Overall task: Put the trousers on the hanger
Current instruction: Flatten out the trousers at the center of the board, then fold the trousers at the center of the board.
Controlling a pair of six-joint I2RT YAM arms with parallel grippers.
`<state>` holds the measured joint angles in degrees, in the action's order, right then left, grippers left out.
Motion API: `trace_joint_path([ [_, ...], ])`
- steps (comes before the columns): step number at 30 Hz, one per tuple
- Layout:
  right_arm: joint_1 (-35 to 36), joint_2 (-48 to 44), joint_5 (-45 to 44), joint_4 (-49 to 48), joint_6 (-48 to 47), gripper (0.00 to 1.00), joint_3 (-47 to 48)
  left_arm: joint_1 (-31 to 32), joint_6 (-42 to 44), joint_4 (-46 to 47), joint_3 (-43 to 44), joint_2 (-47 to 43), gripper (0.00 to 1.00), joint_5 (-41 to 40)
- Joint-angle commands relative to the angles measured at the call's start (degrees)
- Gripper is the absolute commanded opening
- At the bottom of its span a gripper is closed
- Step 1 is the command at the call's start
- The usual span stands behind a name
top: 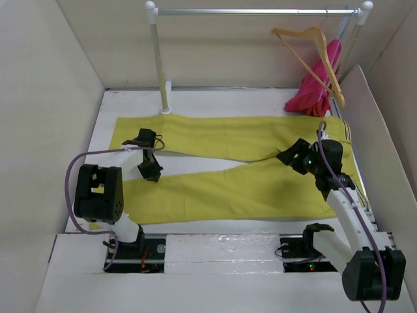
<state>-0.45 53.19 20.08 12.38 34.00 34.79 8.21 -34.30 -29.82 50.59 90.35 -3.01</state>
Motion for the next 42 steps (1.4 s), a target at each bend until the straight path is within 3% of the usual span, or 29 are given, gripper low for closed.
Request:
trace_joint_path([
  [1, 0.89, -5.10, 2.16, 3.07, -2.44, 0.64, -1.82, 0.23, -0.32, 2.66, 0.64, 4.92, 0.00, -1.73],
  [5, 0.89, -10.12, 1.90, 5.72, -5.43, 0.65, -1.65, 0.23, -0.24, 4.59, 4.42, 8.78, 0.00, -12.78],
  [10, 1.41, -10.12, 3.56, 8.97, -7.89, 0.65, 0.89, 0.23, -1.38, 2.58, 14.52, 16.78, 0.00, -16.41],
  [17, 1.41, -9.51, 5.76, 9.59, -10.09, 0.66, 1.78, -0.30, -2.35, 1.70, 22.62, 16.80, 0.00, -19.84],
  [22, 1.94, -8.89, 9.46, 11.26, -12.90, 0.66, 3.18, 2.34, -0.42, -0.76, 24.56, 10.20, 0.03, -20.11],
  [26, 4.66, -9.94, 8.67, 15.47, -16.41, 0.65, 5.99, 2.34, 0.99, 0.64, 16.94, -5.82, 0.12, -21.42],
  [27, 5.71, -10.12, 8.23, 16.35, -16.77, 0.51, 6.08, 2.34, 1.17, 1.17, 15.17, -8.75, 0.21, -22.21],
  [28, 6.68, -10.38, 8.40, 16.62, -17.12, 0.40, 6.00, 0.86, 1.00, 1.95, 13.59, -11.74, 0.36, -22.48],
  [29, 8.60, -10.82, 8.57, 16.80, -17.12, 0.28, 5.82, -0.63, -0.66, 1.96, 10.09, -16.99, 0.38, -21.87],
  [30, 9.58, -11.17, 8.92, 16.62, -17.12, 0.00, 5.30, -2.39, -1.98, 1.88, 8.14, -19.22, 0.38, -20.21],
  [36, 15.73, -12.23, 7.79, 18.02, -17.21, 0.00, 3.80, -24.44, -9.72, 0.99, -4.26, -27.59, 0.33, -9.23],
  [41, 17.32, -13.37, 6.82, 19.69, -17.56, 0.18, 2.48, -39.12, -6.84, 1.17, -7.51, -20.42, 0.34, -3.85],
  [42, 17.85, -13.46, 6.82, 19.96, -17.82, 0.26, 2.39, -43.58, -5.96, 1.43, -7.78, -18.82, 0.35, -3.42],
])
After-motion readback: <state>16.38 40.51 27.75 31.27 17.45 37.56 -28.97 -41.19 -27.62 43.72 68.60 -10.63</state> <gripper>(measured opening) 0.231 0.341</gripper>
